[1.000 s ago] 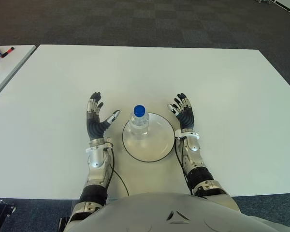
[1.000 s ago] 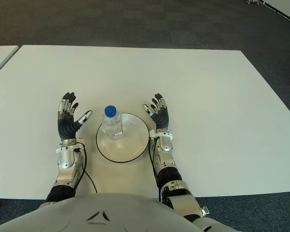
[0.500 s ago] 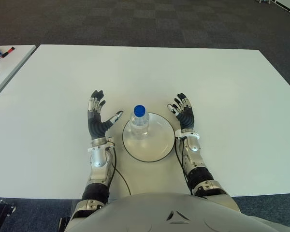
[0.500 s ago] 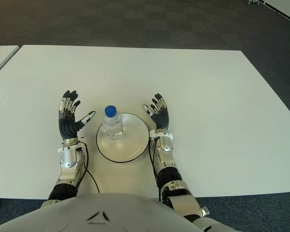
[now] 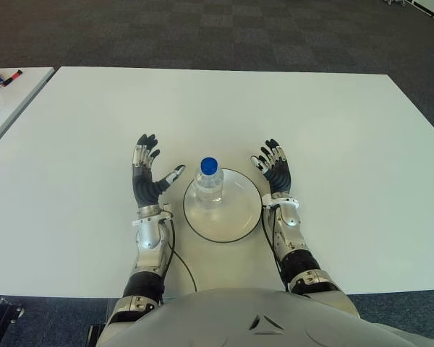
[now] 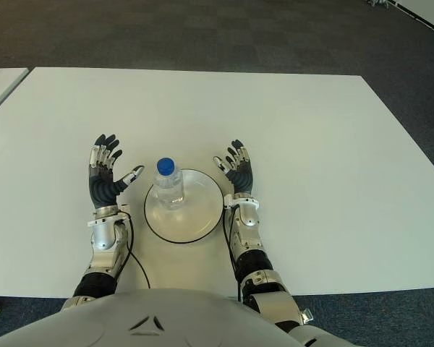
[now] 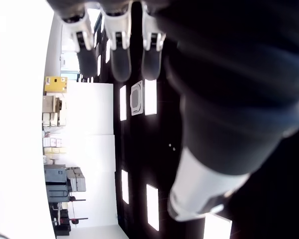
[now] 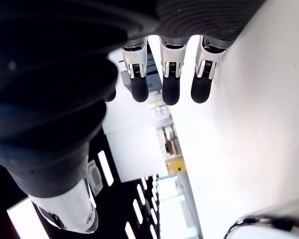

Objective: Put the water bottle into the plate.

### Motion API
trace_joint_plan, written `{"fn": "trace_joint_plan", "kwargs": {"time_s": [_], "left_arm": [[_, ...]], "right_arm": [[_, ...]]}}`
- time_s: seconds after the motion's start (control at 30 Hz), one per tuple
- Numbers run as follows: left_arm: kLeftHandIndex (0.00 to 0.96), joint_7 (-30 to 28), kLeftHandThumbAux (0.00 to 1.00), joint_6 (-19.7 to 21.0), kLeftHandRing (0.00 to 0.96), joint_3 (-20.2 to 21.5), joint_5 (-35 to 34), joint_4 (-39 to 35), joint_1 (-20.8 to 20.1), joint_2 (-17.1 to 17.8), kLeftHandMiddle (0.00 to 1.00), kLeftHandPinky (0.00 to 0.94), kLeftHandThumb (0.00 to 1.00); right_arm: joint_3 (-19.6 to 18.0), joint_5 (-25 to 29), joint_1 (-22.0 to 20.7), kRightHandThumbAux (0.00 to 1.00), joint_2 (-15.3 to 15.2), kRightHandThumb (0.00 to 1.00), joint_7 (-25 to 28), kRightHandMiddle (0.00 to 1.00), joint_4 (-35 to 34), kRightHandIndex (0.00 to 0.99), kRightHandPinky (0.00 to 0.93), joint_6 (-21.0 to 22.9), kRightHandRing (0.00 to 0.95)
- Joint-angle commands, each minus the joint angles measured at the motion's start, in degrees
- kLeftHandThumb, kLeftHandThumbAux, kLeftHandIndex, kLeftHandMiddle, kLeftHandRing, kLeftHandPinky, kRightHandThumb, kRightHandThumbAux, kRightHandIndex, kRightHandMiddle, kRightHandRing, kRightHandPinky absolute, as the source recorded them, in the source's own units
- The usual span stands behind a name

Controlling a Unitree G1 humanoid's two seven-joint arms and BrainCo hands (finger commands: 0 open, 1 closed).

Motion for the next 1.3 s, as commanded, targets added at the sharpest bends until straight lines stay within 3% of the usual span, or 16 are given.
{"fn": "trace_joint_plan", "kwargs": {"time_s": [0.03,0.3,0.7,1.3], "left_arm": [[0.126,3.0,0.939,1.7,0.158,0.2,5.7,0.8,0.2,0.6,0.167,0.182,0.0],[0.137,5.2,0.857,6.0,0.149,-0.3,10.7,2.4,0.1,2.9,0.155,0.171,0.0],[0.14,6.3,0.81,10.3,0.136,-0.8,11.1,3.9,-0.1,3.0,0.141,0.162,0.0],[0.147,8.6,0.818,10.4,0.132,-1.4,12.2,6.6,-1.3,3.9,0.142,0.158,0.0]], "right_arm": [[-0.6,0.8,2.7,0.834,8.5,0.023,-0.5,0.111,3.2,0.104,0.144,2.4,0.104],[-0.9,0.9,2.6,0.829,8.7,0.035,-0.6,0.112,3.4,0.108,0.145,2.4,0.103],[-1.0,1.0,2.8,0.835,8.5,0.038,0.1,0.11,3.1,0.102,0.143,2.5,0.101],[-1.1,1.0,2.9,0.836,8.5,0.038,-0.1,0.109,2.8,0.101,0.144,2.6,0.102]]}}
